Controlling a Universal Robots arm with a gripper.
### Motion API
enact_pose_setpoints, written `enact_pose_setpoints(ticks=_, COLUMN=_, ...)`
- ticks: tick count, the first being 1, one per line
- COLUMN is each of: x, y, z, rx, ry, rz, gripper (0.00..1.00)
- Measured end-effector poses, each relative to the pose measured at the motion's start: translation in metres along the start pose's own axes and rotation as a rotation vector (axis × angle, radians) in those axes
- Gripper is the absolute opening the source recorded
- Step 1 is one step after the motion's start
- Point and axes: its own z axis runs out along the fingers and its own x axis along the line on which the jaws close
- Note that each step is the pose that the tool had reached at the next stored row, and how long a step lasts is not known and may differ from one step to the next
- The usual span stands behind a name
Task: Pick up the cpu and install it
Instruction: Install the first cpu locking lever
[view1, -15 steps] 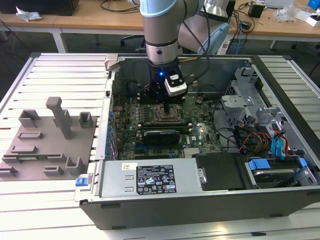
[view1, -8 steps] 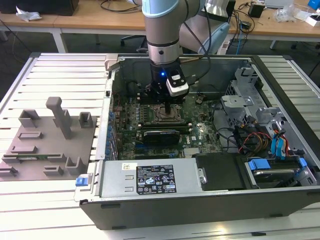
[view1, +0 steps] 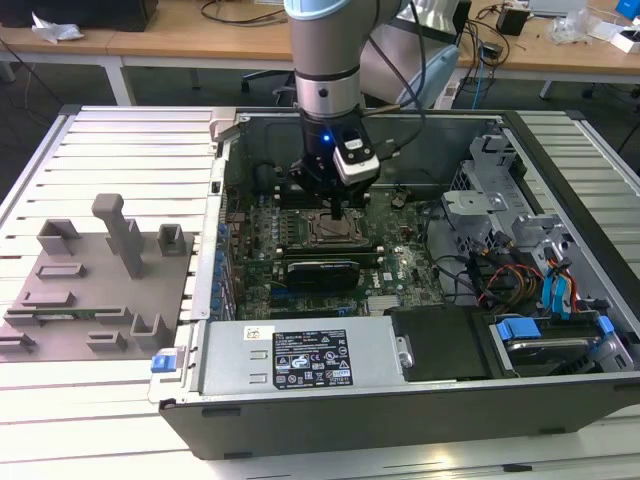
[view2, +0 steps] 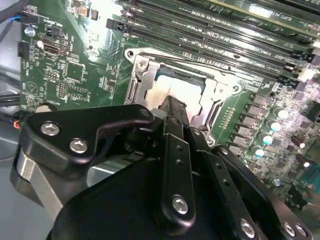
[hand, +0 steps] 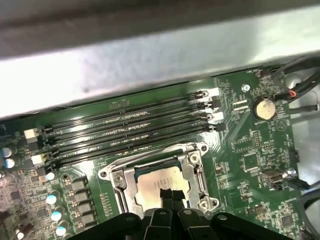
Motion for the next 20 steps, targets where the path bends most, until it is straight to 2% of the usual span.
enact_pose_setpoints(ticks=2, x=-0.0006, y=-0.0002, z=-0.0036, rx=-0.0001, ry=0.0001, rz=0.000, gripper=0.11)
enact_pose_setpoints(ticks=6, x=-0.0006, y=-0.0002, z=-0.0036, rx=0.0004, ry=0.0000, rz=0.000, gripper=0.11)
enact_pose_setpoints(ticks=9, x=-0.0005, y=-0.0002, z=-0.0035, rx=0.0018, ry=0.0063, rz=-0.001, gripper=0.11)
enact_pose_setpoints(ticks=14, x=-0.0006, y=-0.0005, z=-0.0027, rx=0.0008, ry=0.0078, rz=-0.003, gripper=0.11)
enact_pose_setpoints(ticks=15, x=-0.0006, y=-0.0007, z=-0.0018, rx=0.0027, ry=0.0169, rz=-0.004, gripper=0.11)
enact_pose_setpoints(ticks=16, x=-0.0014, y=-0.0013, z=-0.0006, rx=0.0042, ry=0.0339, rz=-0.006, gripper=0.11)
enact_pose_setpoints(ticks=17, x=-0.0023, y=-0.0020, z=0.0001, rx=0.0043, ry=0.0447, rz=-0.006, gripper=0.11)
enact_pose_setpoints(ticks=20, x=-0.0043, y=-0.0025, z=0.0007, rx=0.0038, ry=0.0523, rz=-0.007, gripper=0.11)
